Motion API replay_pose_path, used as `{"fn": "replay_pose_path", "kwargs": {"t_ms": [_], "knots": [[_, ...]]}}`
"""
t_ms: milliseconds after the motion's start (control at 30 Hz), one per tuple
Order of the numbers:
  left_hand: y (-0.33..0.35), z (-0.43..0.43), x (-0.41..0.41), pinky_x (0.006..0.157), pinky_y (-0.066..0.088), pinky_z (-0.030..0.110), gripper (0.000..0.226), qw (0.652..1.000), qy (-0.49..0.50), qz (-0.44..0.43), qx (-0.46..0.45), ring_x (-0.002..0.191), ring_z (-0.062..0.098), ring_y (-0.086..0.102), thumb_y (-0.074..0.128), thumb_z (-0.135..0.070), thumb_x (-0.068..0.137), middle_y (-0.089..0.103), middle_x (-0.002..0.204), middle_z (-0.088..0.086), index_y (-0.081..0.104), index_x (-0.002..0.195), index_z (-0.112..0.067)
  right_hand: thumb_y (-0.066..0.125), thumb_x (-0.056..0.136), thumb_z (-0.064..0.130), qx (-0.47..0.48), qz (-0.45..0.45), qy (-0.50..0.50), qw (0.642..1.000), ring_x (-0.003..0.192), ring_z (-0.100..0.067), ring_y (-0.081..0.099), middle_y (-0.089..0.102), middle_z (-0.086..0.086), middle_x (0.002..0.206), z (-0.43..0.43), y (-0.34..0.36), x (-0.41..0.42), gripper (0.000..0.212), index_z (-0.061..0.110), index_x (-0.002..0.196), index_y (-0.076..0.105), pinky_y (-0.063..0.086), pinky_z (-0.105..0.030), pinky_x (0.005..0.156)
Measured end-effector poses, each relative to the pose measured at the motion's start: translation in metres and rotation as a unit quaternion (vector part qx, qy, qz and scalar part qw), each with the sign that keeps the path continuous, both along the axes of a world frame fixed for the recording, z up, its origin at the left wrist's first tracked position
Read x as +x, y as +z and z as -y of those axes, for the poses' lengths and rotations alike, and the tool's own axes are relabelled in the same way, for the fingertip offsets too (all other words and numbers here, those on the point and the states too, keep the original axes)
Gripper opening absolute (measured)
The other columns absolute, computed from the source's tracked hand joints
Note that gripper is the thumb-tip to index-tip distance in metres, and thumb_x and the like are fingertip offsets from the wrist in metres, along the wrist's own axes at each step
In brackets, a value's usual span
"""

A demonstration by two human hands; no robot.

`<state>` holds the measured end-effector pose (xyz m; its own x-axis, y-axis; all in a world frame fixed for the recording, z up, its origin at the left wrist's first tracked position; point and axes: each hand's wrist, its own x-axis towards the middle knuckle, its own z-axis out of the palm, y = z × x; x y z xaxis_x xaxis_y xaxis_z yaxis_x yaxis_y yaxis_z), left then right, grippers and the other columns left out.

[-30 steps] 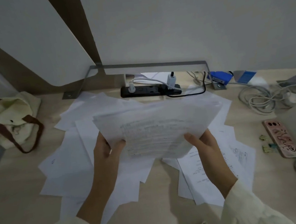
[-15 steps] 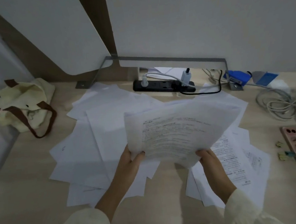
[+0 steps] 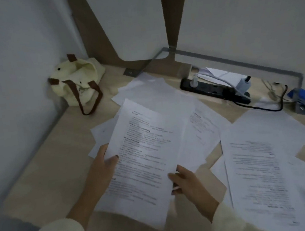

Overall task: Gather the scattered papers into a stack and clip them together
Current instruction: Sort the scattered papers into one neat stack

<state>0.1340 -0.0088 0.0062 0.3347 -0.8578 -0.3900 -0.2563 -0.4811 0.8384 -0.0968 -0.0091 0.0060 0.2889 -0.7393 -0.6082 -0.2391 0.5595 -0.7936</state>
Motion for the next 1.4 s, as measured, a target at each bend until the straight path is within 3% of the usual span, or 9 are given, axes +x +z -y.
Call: {"fn": "replay_pose_path", "kwargs": {"t_ms": [200, 400, 667, 933, 1033, 1100, 1200, 1300, 1400], "knots": [[-0.029, -0.018, 0.052, 0.077, 0.044, 0.035, 0.041, 0.991, 0.041, 0.095, 0.082, 0.098, 0.026, 0.057, 0.047, -0.015, 0.089, 0.055, 0.113, 0.003, 0.041, 0.129, -0.021, 0.044, 0.093, 0.008, 0.034, -0.031, 0.073, 0.996, 0.067, -0.015, 0.063, 0.065, -0.002, 0.083, 0.0, -0.032, 0.058, 0.021, 0.012, 0.109, 0.057, 0.057, -0.023, 0.062], [-0.038, -0.023, 0.05, 0.097, 0.042, 0.043, 0.053, 0.986, 0.036, 0.134, 0.09, 0.12, 0.031, 0.048, 0.055, -0.015, 0.088, 0.045, 0.137, 0.012, 0.037, 0.137, -0.01, 0.047, 0.093, 0.016, 0.05, -0.068, 0.097, 0.992, 0.066, -0.023, 0.064, 0.067, -0.005, 0.079, -0.002, -0.038, 0.055, 0.013, 0.013, 0.089, 0.058, 0.054, -0.032, 0.059], [-0.021, 0.0, -0.03, 0.105, 0.032, 0.036, 0.045, 0.993, -0.01, 0.114, 0.026, 0.131, 0.026, 0.035, 0.053, -0.01, 0.09, 0.035, 0.141, 0.012, 0.042, 0.133, -0.012, 0.042, 0.094, 0.003, 0.051, -0.052, -0.063, 0.995, 0.051, -0.019, 0.046, 0.054, -0.014, 0.07, 0.009, -0.018, -0.049, 0.009, 0.001, 0.094, 0.051, 0.035, -0.018, 0.042], [-0.02, 0.025, -0.176, 0.097, 0.03, 0.02, 0.034, 0.971, -0.227, 0.078, -0.019, 0.126, 0.018, 0.043, 0.052, -0.011, 0.09, 0.048, 0.132, 0.003, 0.051, 0.123, -0.016, 0.055, 0.088, 0.009, -0.022, -0.264, -0.269, 0.926, 0.1, -0.027, 0.055, 0.058, -0.017, 0.114, -0.033, -0.025, -0.218, 0.029, 0.004, 0.117, 0.054, 0.043, -0.036, 0.085], [-0.021, 0.019, -0.227, 0.092, 0.03, 0.014, 0.036, 0.94, -0.326, 0.088, -0.041, 0.127, 0.014, 0.042, 0.053, -0.016, 0.089, 0.046, 0.136, -0.002, 0.05, 0.126, -0.02, 0.067, 0.081, 0.018, -0.002, -0.354, -0.293, 0.888, 0.114, -0.036, 0.048, 0.05, -0.023, 0.125, -0.048, -0.032, -0.263, 0.048, 0.002, 0.123, 0.05, 0.042, -0.042, 0.095], [-0.025, 0.012, -0.254, 0.094, 0.017, 0.004, 0.044, 0.89, -0.428, 0.142, -0.073, 0.134, 0.006, 0.03, 0.052, -0.022, 0.091, 0.032, 0.146, -0.009, 0.043, 0.134, -0.021, 0.075, 0.073, 0.026, 0.016, -0.419, -0.259, 0.87, 0.121, -0.039, 0.041, 0.047, -0.026, 0.128, -0.054, -0.038, -0.276, 0.066, 0.001, 0.128, 0.045, 0.036, -0.043, 0.1], [-0.036, 0.003, -0.28, 0.113, 0.007, 0.019, 0.057, 0.815, -0.534, 0.215, -0.068, 0.144, 0.008, 0.002, 0.048, -0.032, 0.093, 0.004, 0.157, -0.008, 0.024, 0.145, -0.026, 0.077, 0.069, 0.033, 0.001, -0.474, -0.215, 0.854, 0.122, -0.039, 0.039, 0.048, -0.027, 0.128, -0.057, -0.045, -0.278, 0.08, -0.001, 0.132, 0.04, 0.031, -0.041, 0.101], [-0.047, -0.004, -0.29, 0.116, 0.007, 0.028, 0.062, 0.782, -0.566, 0.261, -0.03, 0.146, 0.014, -0.004, 0.045, -0.033, 0.093, -0.004, 0.159, -0.003, 0.015, 0.147, -0.025, 0.074, 0.072, 0.031, -0.007, -0.476, -0.218, 0.852, 0.118, -0.038, 0.043, 0.047, -0.023, 0.126, -0.054, -0.049, -0.278, 0.071, 0.002, 0.128, 0.041, 0.034, -0.041, 0.099], [-0.051, -0.013, -0.294, 0.115, 0.015, 0.028, 0.061, 0.78, -0.552, 0.289, -0.054, 0.145, 0.014, 0.007, 0.047, -0.032, 0.092, 0.007, 0.158, -0.004, 0.02, 0.146, -0.024, 0.067, 0.078, 0.032, 0.014, -0.489, -0.187, 0.852, 0.111, -0.035, 0.045, 0.052, -0.018, 0.117, -0.05, -0.053, -0.285, 0.05, 0.005, 0.116, 0.051, 0.034, -0.037, 0.094]]}}
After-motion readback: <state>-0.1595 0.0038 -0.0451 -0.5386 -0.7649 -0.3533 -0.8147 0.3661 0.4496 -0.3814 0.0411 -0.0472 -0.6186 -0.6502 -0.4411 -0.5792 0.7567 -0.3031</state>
